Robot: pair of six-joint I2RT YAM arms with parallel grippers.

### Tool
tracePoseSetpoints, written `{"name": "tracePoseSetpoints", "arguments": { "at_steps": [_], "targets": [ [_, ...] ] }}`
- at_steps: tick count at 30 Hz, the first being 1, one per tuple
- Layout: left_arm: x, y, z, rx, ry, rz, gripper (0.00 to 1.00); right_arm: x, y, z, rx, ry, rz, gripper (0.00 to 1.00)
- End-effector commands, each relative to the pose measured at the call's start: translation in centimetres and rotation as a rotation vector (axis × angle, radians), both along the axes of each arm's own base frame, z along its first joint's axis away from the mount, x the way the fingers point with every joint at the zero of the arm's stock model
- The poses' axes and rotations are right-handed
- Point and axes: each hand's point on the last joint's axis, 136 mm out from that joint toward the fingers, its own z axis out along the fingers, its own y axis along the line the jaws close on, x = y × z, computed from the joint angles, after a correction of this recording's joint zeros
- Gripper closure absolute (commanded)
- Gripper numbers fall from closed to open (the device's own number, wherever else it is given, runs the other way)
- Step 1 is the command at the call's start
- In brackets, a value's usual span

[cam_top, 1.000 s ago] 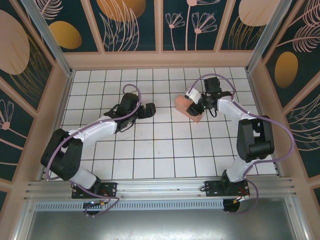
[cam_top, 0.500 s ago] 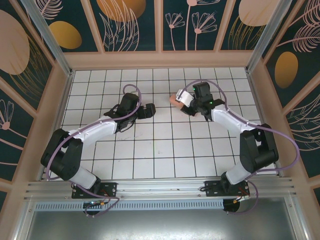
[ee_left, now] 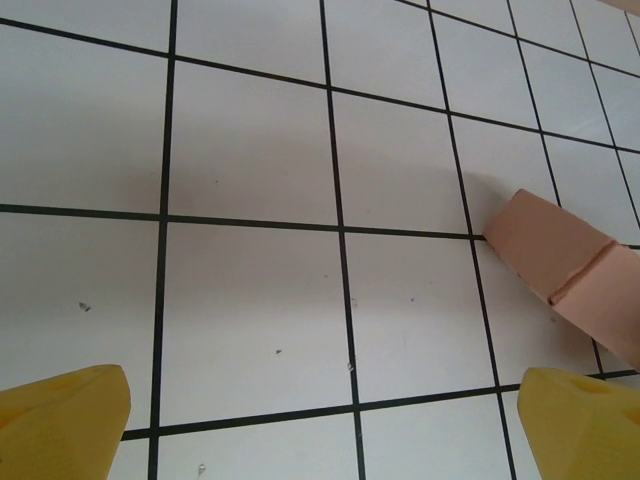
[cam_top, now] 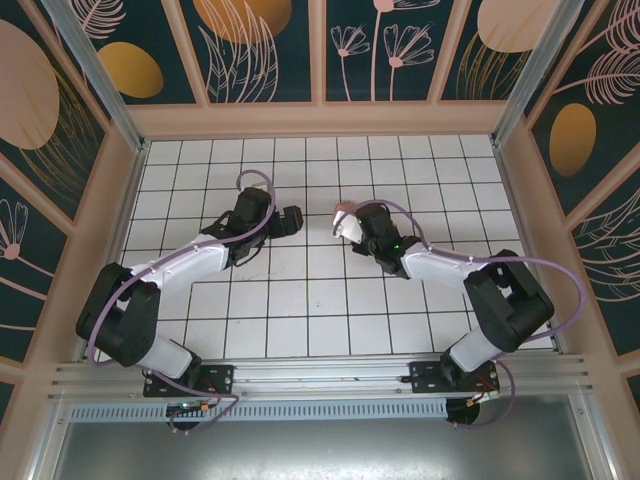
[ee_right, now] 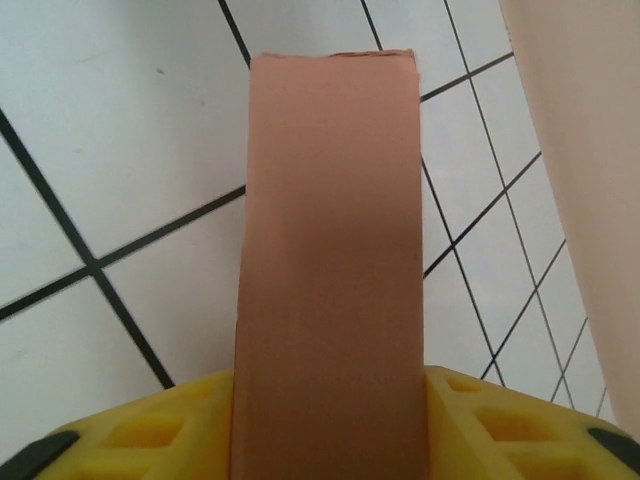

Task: Fold the paper box

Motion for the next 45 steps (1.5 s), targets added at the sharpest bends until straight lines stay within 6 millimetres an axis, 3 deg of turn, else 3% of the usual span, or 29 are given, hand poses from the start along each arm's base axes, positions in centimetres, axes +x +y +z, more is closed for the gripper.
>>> {"name": "tracePoseSetpoints", "arguments": {
  "at_steps": [1,5,7,11,14,17,19,24,27,30,32,35,41,45],
  "targets": [
    [0.2,0.5,1.0,-0.014,-0.027,0.024,0.01,-1.8,1.8,0.4,0.042,0.015,0.036,0.47],
    [0.3,0.4,1.6,-0.017,-0.05,0.017,0.01,-4.9,5.0,0.6,0.168,0.196,0.156,0.19],
    [0.3,0.5,2.1,-0.017,-0.072,0.009,0.01,-5.7,6.0,2.4,0.267,0.209,0.2,0.08],
    [0.1,1.5,3.6,0.0,-0.147,0.028,0.01,-4.8,5.6,7.6,0.53,0.147,0.198,0.04],
    [0.0,3.3,5.3,0.045,-0.265,0.064,0.01,-2.3,1.7,11.2,0.773,0.039,0.074,0.04],
    [-0.2,6.9,6.8,0.138,-0.39,0.168,0.01,-0.2,-4.1,13.2,0.943,-0.084,-0.1,0.03],
    [-1.0,9.3,7.7,0.21,-0.485,0.2,0.01,0.7,-9.1,13.8,1.045,-0.188,-0.261,0.01],
    [-3.9,15.4,7.8,0.366,-0.718,0.309,0.01,0.7,-19.1,11.4,1.131,-0.366,-0.589,0.01],
    [-4.2,17.3,5.8,0.454,-0.7,0.308,0.01,0.2,-22.7,9.8,1.158,-0.453,-0.706,0.01],
    [-3.5,18.2,3.2,0.48,-0.634,0.294,0.02,0.6,-23.3,8.1,1.182,-0.446,-0.707,0.01],
    [-3.4,18.6,2.5,0.449,-0.649,0.304,0.02,1.3,-23.3,7.2,1.137,-0.434,-0.72,0.01],
    [-2.1,18.9,2.5,0.446,-0.643,0.301,0.01,1.7,-23.3,6.0,1.137,-0.389,-0.727,0.01],
    [0.7,20.5,2.5,0.473,-0.635,0.322,0.01,0.1,-22.4,4.2,1.155,-0.434,-0.638,0.01],
    [0.5,22.5,1.7,0.407,-0.664,0.385,0.02,0.6,-22.4,3.7,1.145,-0.406,-0.654,0.01]
  ]
}}
